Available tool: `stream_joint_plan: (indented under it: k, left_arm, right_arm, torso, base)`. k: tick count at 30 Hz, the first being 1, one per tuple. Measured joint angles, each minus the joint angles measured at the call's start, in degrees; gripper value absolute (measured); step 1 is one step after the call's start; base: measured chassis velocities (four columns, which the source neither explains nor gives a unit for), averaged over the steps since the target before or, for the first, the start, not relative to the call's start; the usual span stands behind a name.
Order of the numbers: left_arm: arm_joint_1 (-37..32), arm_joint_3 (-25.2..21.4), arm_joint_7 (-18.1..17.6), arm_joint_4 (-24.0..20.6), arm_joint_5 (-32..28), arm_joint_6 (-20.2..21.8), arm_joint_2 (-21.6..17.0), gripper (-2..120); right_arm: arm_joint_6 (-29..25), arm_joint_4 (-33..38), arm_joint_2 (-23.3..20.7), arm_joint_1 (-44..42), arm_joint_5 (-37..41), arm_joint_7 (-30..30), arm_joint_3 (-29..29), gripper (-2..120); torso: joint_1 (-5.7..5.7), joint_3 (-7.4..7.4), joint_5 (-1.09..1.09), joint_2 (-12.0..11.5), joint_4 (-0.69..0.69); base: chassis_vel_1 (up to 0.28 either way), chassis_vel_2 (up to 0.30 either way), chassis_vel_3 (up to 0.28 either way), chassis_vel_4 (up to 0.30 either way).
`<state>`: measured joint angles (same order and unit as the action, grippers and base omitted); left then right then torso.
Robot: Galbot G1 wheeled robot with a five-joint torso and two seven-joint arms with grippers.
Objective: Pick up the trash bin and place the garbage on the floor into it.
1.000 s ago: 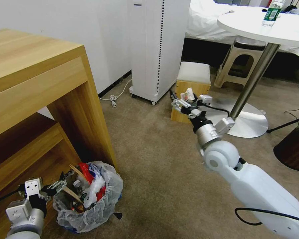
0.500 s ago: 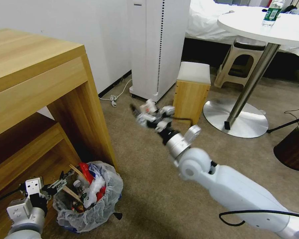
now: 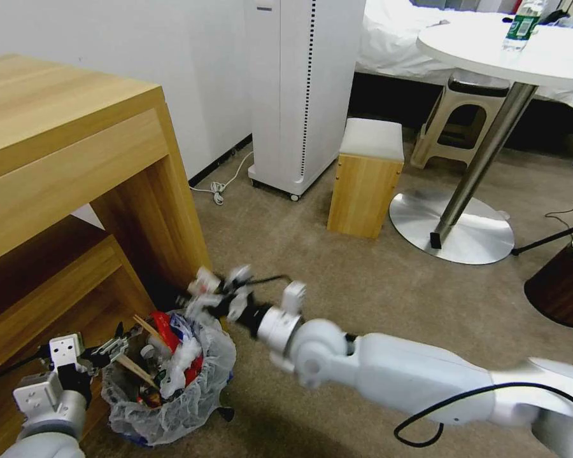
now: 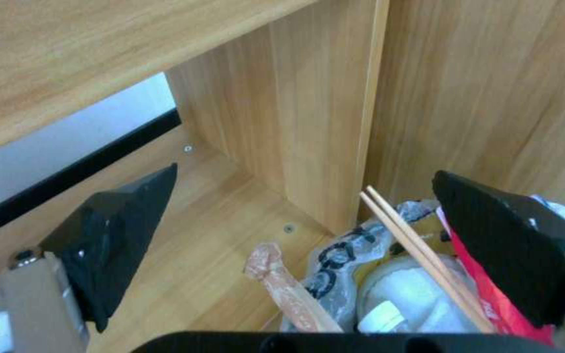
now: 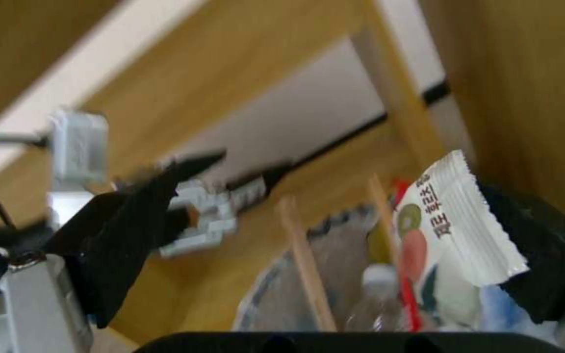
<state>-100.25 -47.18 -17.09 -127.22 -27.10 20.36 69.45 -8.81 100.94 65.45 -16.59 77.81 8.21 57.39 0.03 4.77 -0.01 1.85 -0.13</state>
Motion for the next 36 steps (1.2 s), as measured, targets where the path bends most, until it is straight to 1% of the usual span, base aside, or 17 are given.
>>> stream_joint_plan:
  k: [1,3,6,7,9,13,19,21,22,25,26,29,30,32,33,34,36]
  left_arm:
    - [0.1,0.0,0.0,0.1,0.0,0.0,0.0,100]
    - [0.1,0.0,0.0,0.1,0.0,0.0,0.0,100]
    - [0.3,-0.2,0.0,0.1,-0.2,-0.1,-0.1,100]
    - [0.3,-0.2,0.0,0.1,-0.2,-0.1,-0.1,100]
    - [0.3,-0.4,-0.2,0.0,-0.5,-0.2,-0.3,100]
    - [0.3,-0.6,-0.3,-0.2,-0.6,-0.4,-0.5,100]
    - [0.2,-0.7,-0.3,-0.1,-0.6,-0.8,-0.6,100]
    - [0.4,-0.4,-0.3,0.2,-0.4,-1.0,-0.4,100]
    - [0.4,-0.4,-0.3,0.2,-0.4,-1.0,-0.4,100]
    - [0.6,-0.1,-0.3,1.0,0.0,-1.1,-0.1,100]
    - [0.6,-0.1,-0.3,1.0,0.0,-1.1,-0.1,100]
    - [0.3,0.0,-0.2,0.9,0.3,-1.1,0.2,100]
    - [0.3,0.0,-0.2,0.9,0.3,-1.1,0.2,100]
    - [-0.1,-0.1,-0.2,0.6,0.5,-1.2,0.5,100]
    - [-0.5,-0.4,-0.1,-0.1,0.5,-1.2,1.0,100]
    - [-0.5,-0.4,-0.1,-0.1,0.5,-1.2,1.0,100]
    - [-0.8,-0.8,0.3,-1.2,0.8,-1.2,1.5,100]
  right_arm:
    - [0.9,-0.8,1.9,0.0,0.2,1.8,0.9,100]
    - [1.3,-1.1,2.8,-0.1,0.3,2.8,1.2,100]
    - [3.4,-2.5,5.9,-0.6,0.7,5.8,2.3,100]
    - [3.4,-2.5,5.9,-0.6,0.7,5.8,2.3,100]
    - [4.6,-4.4,7.9,-0.9,0.0,7.5,3.6,100]
    - [6.0,-6.0,9.1,-1.6,-1.0,9.9,4.5,100]
    - [6.9,-6.1,8.5,-2.2,-2.7,12.0,4.9,100]
    - [7.4,-4.6,6.2,-2.7,-4.5,13.2,5.1,100]
    - [7.4,-4.6,6.2,-2.7,-4.5,13.2,5.1,100]
    - [6.8,-0.9,2.5,-2.7,-6.2,13.2,3.3,100]
    - [6.8,-0.9,2.5,-2.7,-6.2,13.2,3.3,100]
    - [5.1,0.7,1.6,-3.5,-8.2,12.9,-0.7,100]
    - [5.1,0.7,1.6,-3.5,-8.2,12.9,-0.7,100]
    - [3.1,2.3,1.9,-3.2,-9.5,12.7,-6.3,100]
    - [2.6,3.3,1.9,-2.4,-10.6,12.7,-11.4,100]
    - [2.6,3.3,1.9,-2.4,-10.6,12.7,-11.4,100]
    - [4.2,4.7,0.1,-2.9,-13.3,13.1,-21.4,100]
  torso:
    - [0.0,-0.01,0.0,0.0,0.0]
    - [0.0,0.0,-0.01,0.0,0.0]
    - [0.0,0.0,0.0,0.0,0.02]
    - [0.0,0.0,0.0,0.0,0.02]
    - [0.0,0.0,-0.01,0.0,0.01]
    - [0.0,0.0,0.0,0.0,0.0]
    - [0.0,-0.01,0.01,0.0,0.0]
    - [0.0,0.0,0.01,0.0,-0.01]
    - [0.0,0.0,0.01,0.0,-0.01]
    - [0.0,0.0,0.01,0.0,-0.01]
    - [0.0,0.0,0.01,0.0,-0.01]
    - [0.0,0.0,0.02,0.0,0.0]
    - [0.0,0.0,0.02,0.0,0.0]
    - [-0.01,0.0,0.02,0.0,-0.01]
    - [0.0,0.0,0.01,0.0,0.02]
    - [0.0,0.0,0.01,0.0,0.02]
    - [0.0,0.0,0.02,0.0,0.03]
  base:
    - [0.0,0.0,0.0,0.0]
    - [0.0,0.0,0.0,0.0]
    - [0.0,0.0,0.0,0.0]
    - [0.0,0.0,0.0,0.0]
    - [0.0,0.0,0.0,0.0]
    - [0.0,0.0,0.0,0.0]
    - [0.0,0.0,0.0,0.0]
    - [0.0,0.0,0.0,0.0]
    - [0.0,0.0,0.0,0.0]
    - [0.0,0.0,0.0,0.0]
    - [0.0,0.0,0.0,0.0]
    - [0.0,0.0,0.0,0.0]
    - [0.0,0.0,0.0,0.0]
    - [0.0,0.0,0.0,0.0]
    - [0.0,0.0,0.0,0.0]
    - [0.0,0.0,0.0,0.0]
    - [0.0,0.0,0.0,0.0]
